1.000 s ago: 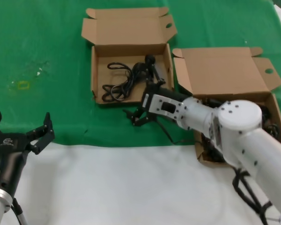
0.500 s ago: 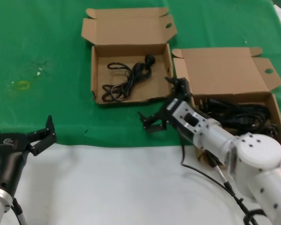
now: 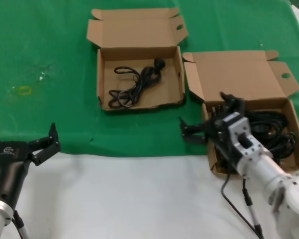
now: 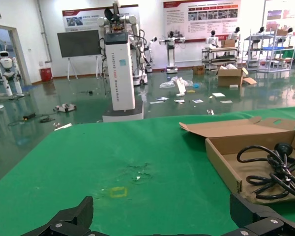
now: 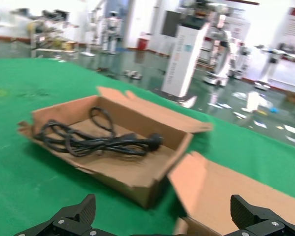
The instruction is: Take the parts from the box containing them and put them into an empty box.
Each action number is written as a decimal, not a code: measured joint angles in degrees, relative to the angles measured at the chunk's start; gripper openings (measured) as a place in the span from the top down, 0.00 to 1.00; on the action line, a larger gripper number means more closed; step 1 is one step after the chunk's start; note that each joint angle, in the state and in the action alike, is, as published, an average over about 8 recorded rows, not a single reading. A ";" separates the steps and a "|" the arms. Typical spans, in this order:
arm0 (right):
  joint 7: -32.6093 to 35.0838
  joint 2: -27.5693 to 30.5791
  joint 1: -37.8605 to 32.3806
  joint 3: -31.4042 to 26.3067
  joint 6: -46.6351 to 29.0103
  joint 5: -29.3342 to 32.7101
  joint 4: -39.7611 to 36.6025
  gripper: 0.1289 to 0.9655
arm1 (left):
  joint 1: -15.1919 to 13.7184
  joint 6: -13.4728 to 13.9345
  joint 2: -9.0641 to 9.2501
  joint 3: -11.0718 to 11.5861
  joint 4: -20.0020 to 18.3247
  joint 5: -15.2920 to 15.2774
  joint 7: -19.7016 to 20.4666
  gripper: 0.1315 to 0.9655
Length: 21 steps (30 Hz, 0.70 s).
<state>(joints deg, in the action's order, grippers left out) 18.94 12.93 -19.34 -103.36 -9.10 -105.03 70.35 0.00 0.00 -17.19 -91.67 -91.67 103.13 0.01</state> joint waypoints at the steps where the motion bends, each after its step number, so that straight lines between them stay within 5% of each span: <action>1: -1.03 0.23 1.05 0.63 0.49 0.10 1.16 0.00 | 0.00 0.00 0.00 0.00 0.00 0.00 0.00 0.00; 21: -16.33 3.67 16.66 10.07 7.84 1.63 18.38 0.00 | 0.00 0.00 0.00 0.00 0.00 0.00 0.00 0.00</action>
<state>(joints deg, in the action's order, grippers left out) 2.61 16.60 -2.68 -93.29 -1.26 -103.39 88.72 0.00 0.00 -17.19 -91.67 -91.67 103.13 0.01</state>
